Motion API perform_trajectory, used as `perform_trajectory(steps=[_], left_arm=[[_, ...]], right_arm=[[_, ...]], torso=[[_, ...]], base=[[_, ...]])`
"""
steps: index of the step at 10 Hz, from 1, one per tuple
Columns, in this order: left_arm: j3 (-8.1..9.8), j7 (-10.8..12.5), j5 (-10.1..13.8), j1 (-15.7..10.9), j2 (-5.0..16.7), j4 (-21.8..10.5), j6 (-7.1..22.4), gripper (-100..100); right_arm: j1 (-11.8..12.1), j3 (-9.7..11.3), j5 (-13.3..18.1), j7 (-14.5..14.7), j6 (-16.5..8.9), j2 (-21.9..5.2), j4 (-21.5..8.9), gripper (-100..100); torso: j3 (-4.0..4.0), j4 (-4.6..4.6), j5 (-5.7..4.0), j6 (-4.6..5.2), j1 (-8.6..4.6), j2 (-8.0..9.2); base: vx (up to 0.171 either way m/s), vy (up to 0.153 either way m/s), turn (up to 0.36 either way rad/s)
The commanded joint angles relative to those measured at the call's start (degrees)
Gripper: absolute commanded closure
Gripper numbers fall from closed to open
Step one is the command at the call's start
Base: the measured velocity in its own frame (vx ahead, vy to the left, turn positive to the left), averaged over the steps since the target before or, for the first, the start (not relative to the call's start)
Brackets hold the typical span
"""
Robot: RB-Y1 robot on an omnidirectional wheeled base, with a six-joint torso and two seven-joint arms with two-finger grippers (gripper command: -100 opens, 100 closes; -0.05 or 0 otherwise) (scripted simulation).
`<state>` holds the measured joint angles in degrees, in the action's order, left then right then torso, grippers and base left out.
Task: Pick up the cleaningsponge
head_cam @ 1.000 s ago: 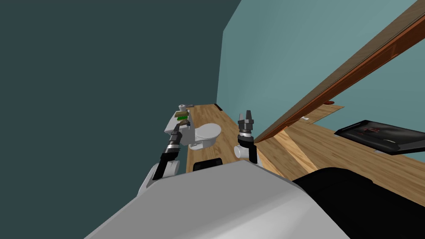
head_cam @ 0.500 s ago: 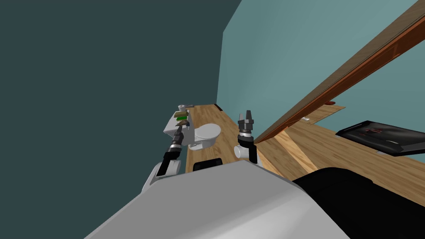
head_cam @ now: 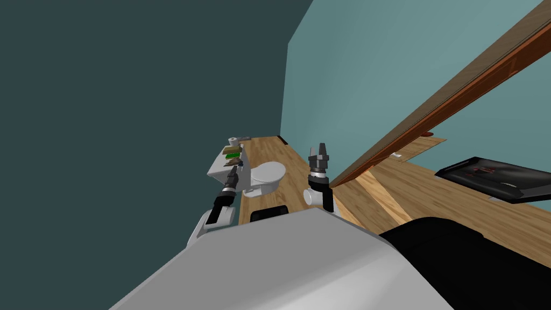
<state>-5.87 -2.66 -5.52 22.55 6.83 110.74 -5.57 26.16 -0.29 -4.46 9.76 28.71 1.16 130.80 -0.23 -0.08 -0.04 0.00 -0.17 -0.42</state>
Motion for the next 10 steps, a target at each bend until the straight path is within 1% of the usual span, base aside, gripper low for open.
perform_trajectory(steps=[1, 3, 4, 5, 6, 7, 8, 9, 10], left_arm=[[0.61, -0.57, -0.14, -0.25, -0.04, -0.4, 1.81, -100], [2.4, -2.01, -0.5, -0.81, 0.29, -2.5, 3.98, -100], [2.9, -2.42, -0.6, -0.94, 0.34, -3.05, 4.47, -100], [3.91, -3.25, -0.83, -1.16, 0.21, -4.14, 5.34, -100], [5.29, -4.38, -1.13, -1.42, -0.81, -5.56, 6.35, -100], [5.98, -4.96, -1.28, -1.54, -1.88, -6.27, 6.8, -100], [6.4, -5.31, -1.38, -1.6, -2.97, -6.68, 7.04, -100], [6.1, -4.85, -1.16, -1.92, -2.12, -6.66, 7.0, -100], [6.18, -4.95, -1.18, -1.9, -2.23, -6.78, 6.93, 0]], right_arm=[[0.0, 0.0, 0.0, 0.0, 0.0, 0.0, 0.0, 0], [0.0, 0.0, 0.0, 0.0, 0.0, 0.0, 0.0, 0], [0.0, 0.0, 0.0, 0.0, 0.0, 0.0, 0.0, 0], [0.01, 0.0, 0.0, 0.0, 0.0, 0.0, 0.0, 0], [0.01, 0.0, 0.0, 0.0, 0.0, 0.0, 0.0, 0], [0.01, 0.0, 0.0, 0.0, 0.0, 0.0, 0.0, 0], [-0.01, 0.01, 0.0, 0.0, 0.0, 0.01, 0.0, 0], [0.0, 0.0, 0.0, 0.0, 0.0, 0.0, 0.0, 0], [-0.01, 0.0, 0.0, 0.0, 0.0, 0.0, 0.0, 0]], torso=[[0.0, 0.0, 0.0, 0.0, 0.0, 0.0], [-0.05, -0.02, 0.01, 0.0, 0.04, -0.08], [-0.1, -0.04, 0.0, 0.0, -0.04, -0.16], [-0.13, -0.05, -0.02, 0.0, -0.09, -0.21], [-0.14, -0.06, -0.02, 0.0, -0.09, -0.23], [-0.19, -0.07, -0.03, 0.0, -0.14, -0.32], [-0.34, -0.07, -0.01, 0.07, 0.09, -0.61], [-0.42, -0.11, 0.05, 0.07, 0.33, -0.72], [-0.35, -0.08, 0.08, 0.07, 0.51, -0.59]], base=[[0.103, -0.037, -0.011], [0.142, -0.05, -0.023], [0.164, -0.072, -0.01], [0.163, -0.07, -0.014], [0.198, -0.08, -0.02], [0.159, -0.085, 0.0], [0.099, -0.059, -0.014], [0.038, -0.021, 0.0], [0.007, -0.006, 0.002]])
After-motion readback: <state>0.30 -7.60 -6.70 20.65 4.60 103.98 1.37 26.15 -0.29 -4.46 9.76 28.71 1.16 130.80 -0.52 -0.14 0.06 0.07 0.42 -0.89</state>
